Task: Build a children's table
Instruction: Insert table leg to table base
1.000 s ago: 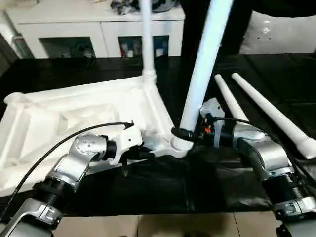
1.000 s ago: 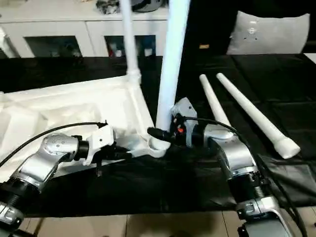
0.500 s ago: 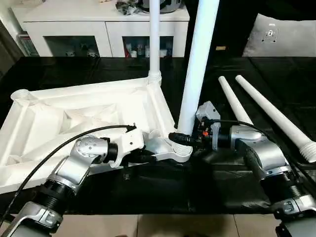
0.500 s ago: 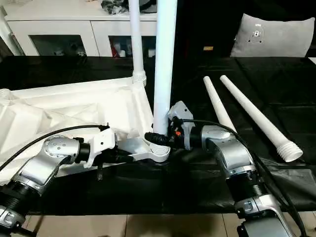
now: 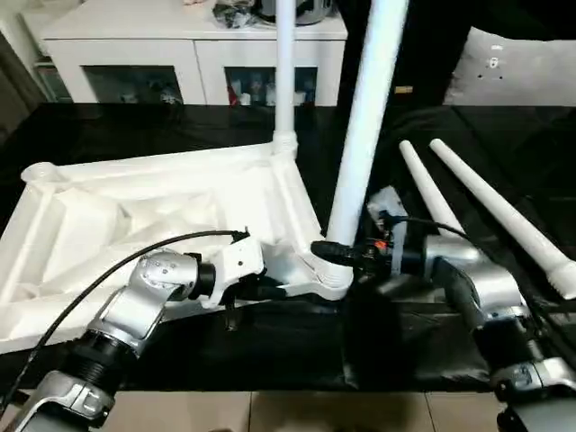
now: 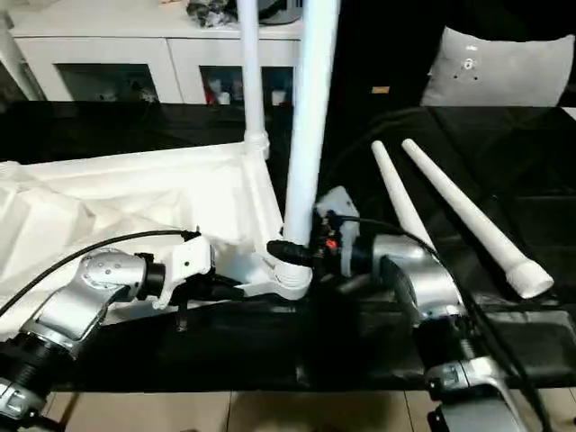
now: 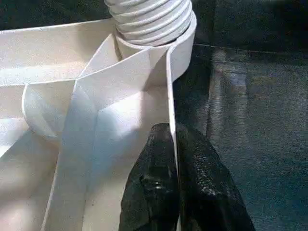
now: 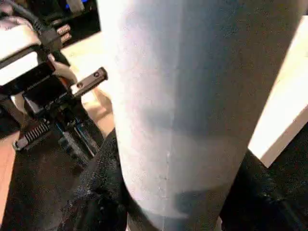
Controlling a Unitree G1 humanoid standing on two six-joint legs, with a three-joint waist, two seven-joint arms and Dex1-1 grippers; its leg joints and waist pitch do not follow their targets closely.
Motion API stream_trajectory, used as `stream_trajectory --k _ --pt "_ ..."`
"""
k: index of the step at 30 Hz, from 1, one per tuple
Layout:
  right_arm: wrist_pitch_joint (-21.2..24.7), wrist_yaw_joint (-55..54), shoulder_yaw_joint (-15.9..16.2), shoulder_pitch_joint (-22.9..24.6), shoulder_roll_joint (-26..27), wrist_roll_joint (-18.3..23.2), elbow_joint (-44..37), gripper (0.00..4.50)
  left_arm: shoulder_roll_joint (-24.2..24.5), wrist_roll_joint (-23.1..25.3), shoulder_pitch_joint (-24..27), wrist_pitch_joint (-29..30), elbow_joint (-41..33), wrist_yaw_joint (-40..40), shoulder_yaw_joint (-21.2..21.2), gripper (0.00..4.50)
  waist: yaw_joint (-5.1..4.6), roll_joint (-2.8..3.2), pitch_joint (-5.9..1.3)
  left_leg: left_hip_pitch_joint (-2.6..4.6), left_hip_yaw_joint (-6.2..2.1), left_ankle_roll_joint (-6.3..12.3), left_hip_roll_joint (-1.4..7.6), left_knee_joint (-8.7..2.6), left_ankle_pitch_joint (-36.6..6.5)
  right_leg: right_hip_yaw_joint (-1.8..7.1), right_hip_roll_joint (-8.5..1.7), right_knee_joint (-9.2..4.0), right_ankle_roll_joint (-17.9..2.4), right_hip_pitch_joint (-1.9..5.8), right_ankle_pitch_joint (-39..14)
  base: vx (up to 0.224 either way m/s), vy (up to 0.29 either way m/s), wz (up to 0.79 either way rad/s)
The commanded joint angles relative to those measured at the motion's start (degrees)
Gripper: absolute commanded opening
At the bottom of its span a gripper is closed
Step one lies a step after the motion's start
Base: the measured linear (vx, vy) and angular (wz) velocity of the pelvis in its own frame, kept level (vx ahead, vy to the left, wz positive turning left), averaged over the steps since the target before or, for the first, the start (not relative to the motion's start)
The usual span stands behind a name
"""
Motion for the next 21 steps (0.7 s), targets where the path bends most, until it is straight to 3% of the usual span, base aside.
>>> stream_trajectory --k 1,4,5,7,10,15,21 --pt "0.3 -1.1 0.8 2.5 0.0 -0.9 2.8 1.91 -1.1 0.2 1.1 0.4 -0.3 -1.1 -2.6 0.00 -0.03 -0.07 -3.03 -0.31 0.00 2.72 2.89 -5.10 -7.8 1.87 -3.30 -3.52 -16.6 3.26 -7.4 0.000 0.000 0.00" --pt "-2.6 -4.1 -1.3 4.9 0.9 -0.8 2.6 1.91 -1.9 0.4 1.0 0.9 0.2 0.9 -1.9 0.00 0.08 0.38 -2.98 -0.29 -0.09 2.35 2.91 -5.22 -8.8 1.88 -3.36 -3.76 -16.1 3.24 -9.3 0.000 0.000 0.00" --pt "-2.8 -4.8 -2.1 5.3 1.2 -0.5 2.2 1.91 -2.0 0.4 1.0 1.0 0.2 1.3 -1.7 0.00 -0.05 0.16 -2.90 -0.35 -0.03 2.31 2.92 -5.27 -9.3 1.88 -3.29 -3.89 -15.9 3.20 -9.7 0.000 0.000 0.00" --pt "-3.5 -5.6 -2.6 5.9 1.4 -0.7 1.5 1.91 -2.2 0.5 1.0 1.2 0.3 1.6 -1.4 0.00 0.00 0.30 -2.80 -0.22 -0.13 1.82 2.94 -5.50 -10.9 1.85 -3.27 -4.11 -15.2 3.08 -12.4 0.000 0.000 0.00" --pt "-6.3 -6.3 -0.8 7.6 0.4 -3.7 0.0 1.91 -2.4 0.6 1.2 1.5 0.1 1.9 -1.3 0.00 -0.05 0.57 -2.72 -0.15 -0.22 1.22 2.95 -5.70 -12.9 1.81 -3.26 -4.33 -14.1 2.97 -15.0 0.000 0.000 0.00" --pt "-8.5 -6.3 1.8 7.9 -0.4 -6.5 -0.3 1.91 -2.5 0.9 1.6 1.8 -0.3 2.0 -1.5 0.00 -0.31 0.46 -2.65 -0.42 -0.33 1.21 2.93 -5.87 -13.9 1.83 -3.31 -4.53 -13.4 2.95 -15.9 0.000 0.000 0.00" --pt "-10.1 -5.6 4.1 7.7 -0.7 -8.5 0.3 1.91 -2.5 1.2 1.8 2.0 -0.5 2.2 -1.6 0.00 -0.44 0.46 -2.47 -0.26 -0.47 0.98 3.00 -6.09 -16.2 1.93 -3.34 -4.86 -12.2 2.66 -19.3 0.000 0.000 0.00"
